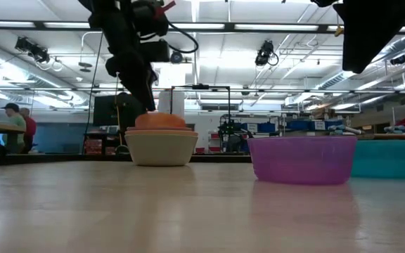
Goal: Nest bowls inside each other
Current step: Stack the orange bowl on top of the green bowl, then stack the violet bowl on top of the orange bowl
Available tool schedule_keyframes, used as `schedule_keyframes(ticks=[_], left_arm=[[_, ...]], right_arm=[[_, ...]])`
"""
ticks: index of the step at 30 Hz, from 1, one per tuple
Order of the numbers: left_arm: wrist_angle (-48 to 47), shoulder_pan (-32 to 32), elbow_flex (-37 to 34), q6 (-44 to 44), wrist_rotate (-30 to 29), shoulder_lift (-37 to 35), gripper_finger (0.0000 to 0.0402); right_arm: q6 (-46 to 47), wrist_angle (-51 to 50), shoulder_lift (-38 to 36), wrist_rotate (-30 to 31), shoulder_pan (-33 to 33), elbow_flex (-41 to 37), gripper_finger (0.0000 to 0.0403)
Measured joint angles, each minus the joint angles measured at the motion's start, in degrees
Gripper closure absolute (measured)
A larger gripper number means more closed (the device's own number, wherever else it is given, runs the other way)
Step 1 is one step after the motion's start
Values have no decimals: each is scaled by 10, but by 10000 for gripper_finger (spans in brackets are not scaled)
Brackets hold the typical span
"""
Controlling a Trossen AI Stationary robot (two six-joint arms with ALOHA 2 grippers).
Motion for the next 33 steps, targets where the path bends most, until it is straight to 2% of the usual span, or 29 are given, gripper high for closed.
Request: schedule_keyframes(ticks=[4, 6, 12, 15, 19, 22, 29, 33], left_arm=[[-1, 0, 0, -17, 12, 2, 273], [-1, 0, 0, -29, 39, -5, 265], [-14, -15, 20, -77, 124, -50, 260], [-19, -29, 39, -106, 147, -84, 260], [-17, -51, 55, -145, 154, -132, 259], [-17, -72, 56, -163, 155, -167, 259], [-18, -112, 57, -192, 135, -220, 259], [-18, -126, 57, -193, 116, -230, 259]], right_arm=[[-2, 1, 0, 1, -3, 0, 249], [-13, 6, 0, -9, -7, 0, 249], [-65, 40, 0, -32, -43, 0, 249], [-101, 76, 0, -72, -74, -1, 249], [-144, 144, -1, -127, -119, -27, 248], [-169, 194, -1, -143, -144, -53, 240], [-209, 258, -1, -148, -174, -99, 207], [-218, 306, -1, -148, -177, -124, 202]])
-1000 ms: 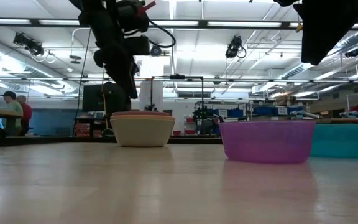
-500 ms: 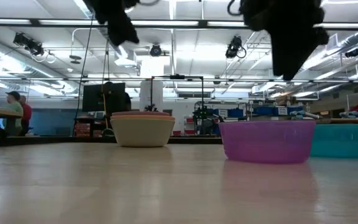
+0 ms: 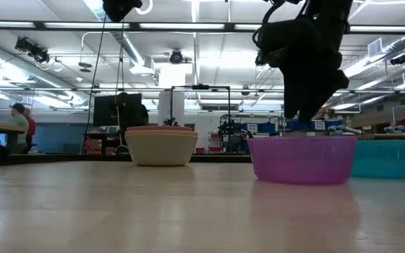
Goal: Nest bowls inside each other
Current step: Stack the violet bowl on top of the orange bowl
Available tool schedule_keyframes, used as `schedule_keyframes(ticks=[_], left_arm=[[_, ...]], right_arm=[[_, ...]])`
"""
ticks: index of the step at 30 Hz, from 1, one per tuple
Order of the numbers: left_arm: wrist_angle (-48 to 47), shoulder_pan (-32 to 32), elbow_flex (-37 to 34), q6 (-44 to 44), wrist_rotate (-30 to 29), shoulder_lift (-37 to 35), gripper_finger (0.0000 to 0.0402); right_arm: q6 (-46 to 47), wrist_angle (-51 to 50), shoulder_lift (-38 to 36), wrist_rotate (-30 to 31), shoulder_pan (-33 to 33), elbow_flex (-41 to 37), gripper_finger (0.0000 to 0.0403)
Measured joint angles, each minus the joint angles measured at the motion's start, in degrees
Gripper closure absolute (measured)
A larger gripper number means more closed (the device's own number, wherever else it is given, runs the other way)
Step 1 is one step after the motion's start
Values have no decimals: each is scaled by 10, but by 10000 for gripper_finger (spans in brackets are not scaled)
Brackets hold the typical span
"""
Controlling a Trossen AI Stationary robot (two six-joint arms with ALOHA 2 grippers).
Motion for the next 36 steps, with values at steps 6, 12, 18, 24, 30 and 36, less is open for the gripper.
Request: schedule_keyframes(ticks=[6, 12, 18, 24, 30, 36], left_arm=[[2, -7, 0, 0, -15, 0, 259], [3, -7, 0, 0, -17, 2, 259], [3, -7, 0, 0, -17, 2, 259], [4, -7, 0, 0, -17, 2, 259], [5, -7, 0, 0, -17, 2, 259], [49, -7, 0, 0, -17, 2, 259]], right_arm=[[-3, 46, 14, 0, 0, -26, 208], [-20, 76, 75, -21, 0, -25, 209], [-34, 101, 124, -30, -1, -24, 220], [-62, 97, 125, -30, -7, -17, 281], [-97, 85, 94, -29, -26, 2, 392], [-162, 124, 78, 25, -84, 69, 401]])
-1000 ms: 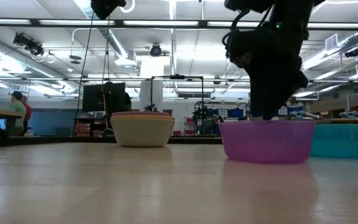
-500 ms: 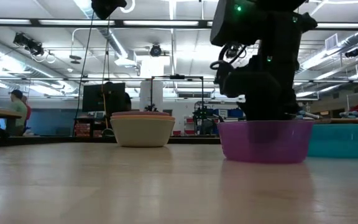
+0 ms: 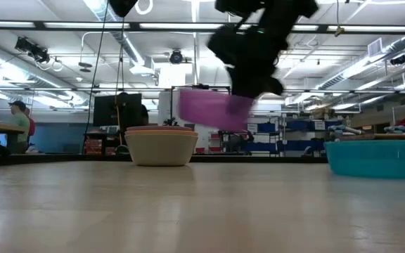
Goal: Nest bowls inside each other
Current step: Stack the violet bowl on top of the orange bowl
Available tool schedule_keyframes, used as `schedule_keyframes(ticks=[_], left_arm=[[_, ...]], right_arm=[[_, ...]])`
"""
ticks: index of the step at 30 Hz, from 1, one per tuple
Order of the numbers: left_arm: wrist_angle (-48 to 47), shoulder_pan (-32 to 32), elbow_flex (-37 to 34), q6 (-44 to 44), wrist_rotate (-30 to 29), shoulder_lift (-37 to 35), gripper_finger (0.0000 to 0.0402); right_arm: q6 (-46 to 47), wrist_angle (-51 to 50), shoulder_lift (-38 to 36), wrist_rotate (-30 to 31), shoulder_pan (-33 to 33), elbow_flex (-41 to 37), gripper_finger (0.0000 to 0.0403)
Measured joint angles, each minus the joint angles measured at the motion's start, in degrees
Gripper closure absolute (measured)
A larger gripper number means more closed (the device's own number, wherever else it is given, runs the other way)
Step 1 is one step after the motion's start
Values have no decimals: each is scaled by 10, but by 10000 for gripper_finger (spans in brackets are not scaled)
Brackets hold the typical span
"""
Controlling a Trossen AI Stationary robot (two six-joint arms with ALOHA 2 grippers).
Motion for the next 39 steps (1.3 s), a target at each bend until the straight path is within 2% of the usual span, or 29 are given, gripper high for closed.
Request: schedule_keyframes(ticks=[5, 10, 16, 18, 25, 33, 37, 39], left_arm=[[70, 0, 0, -14, 7, 0, 259], [102, 0, 0, -19, 31, 0, 259], [132, 0, 0, -19, 31, 0, 259], [143, 0, 0, -19, 32, 0, 259], [156, 0, 0, -19, 33, 0, 259], [153, 0, 0, -21, 33, 0, 259], [150, 0, 0, -21, 33, 0, 259], [148, 0, 0, -21, 33, 0, 259]], right_arm=[[-99, 94, 6, 10, -77, 62, 402], [-153, 175, 6, 4, -140, 91, 402], [-172, 260, 34, -24, -187, 91, 403], [-172, 258, 47, -35, -198, 90, 403], [-160, 364, 122, -61, -208, 92, 403], [-158, 372, 193, -68, -212, 122, 400], [-173, 354, 207, -66, -211, 146, 374], [-174, 301, 206, -65, -210, 158, 353]])
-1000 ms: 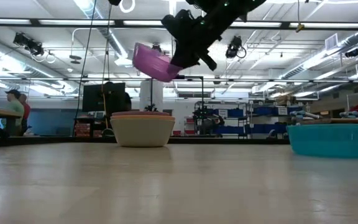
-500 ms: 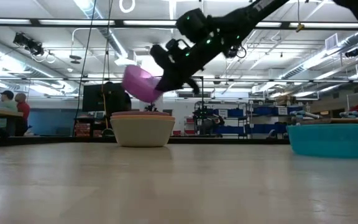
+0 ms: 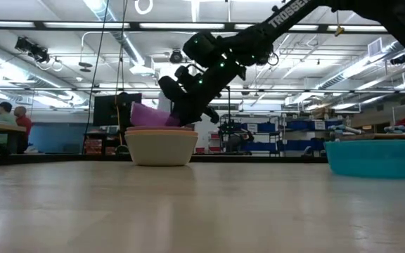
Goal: Nest bowls inside each other
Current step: Stack the violet bowl on top of the orange bowl, then stack the blue bowl on top of the purple bowl
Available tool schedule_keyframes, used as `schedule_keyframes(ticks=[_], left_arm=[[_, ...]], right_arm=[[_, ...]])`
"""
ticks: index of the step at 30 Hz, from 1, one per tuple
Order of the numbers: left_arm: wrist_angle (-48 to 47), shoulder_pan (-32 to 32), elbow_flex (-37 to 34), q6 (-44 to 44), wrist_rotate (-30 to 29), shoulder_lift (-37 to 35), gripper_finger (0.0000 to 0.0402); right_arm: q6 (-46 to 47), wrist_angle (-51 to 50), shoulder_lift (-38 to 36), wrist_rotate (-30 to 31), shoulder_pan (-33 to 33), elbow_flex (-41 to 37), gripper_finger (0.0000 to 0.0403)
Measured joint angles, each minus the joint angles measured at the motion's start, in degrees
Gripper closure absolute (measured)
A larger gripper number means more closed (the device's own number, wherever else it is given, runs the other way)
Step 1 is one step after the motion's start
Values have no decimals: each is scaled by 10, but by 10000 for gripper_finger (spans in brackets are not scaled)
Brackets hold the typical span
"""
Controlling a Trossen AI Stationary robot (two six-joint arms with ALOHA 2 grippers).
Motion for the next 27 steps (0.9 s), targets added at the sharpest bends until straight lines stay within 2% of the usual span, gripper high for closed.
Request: schedule_keyframes(ticks=[5, 11, 16, 20, 24, 27], left_arm=[[0, 0, 0, 3, 0, 0, 259], [-2, 0, 0, 2, 0, 0, 259], [-8, 0, 0, -6, 0, 0, 259], [-31, 0, 0, -9, 0, 0, 259], [-73, 0, 0, -9, 0, 0, 259], [-103, 0, 0, -9, 0, 0, 259]], right_arm=[[-4, -132, -3, 12, 0, 56, 293], [-27, -246, -3, 78, 13, 114, 251], [-43, -350, -4, 117, 38, 157, 246], [-39, -495, -22, 200, 77, 159, 250], [25, -665, -40, 255, 126, 155, 249], [94, -759, -63, 249, 167, 143, 251]])
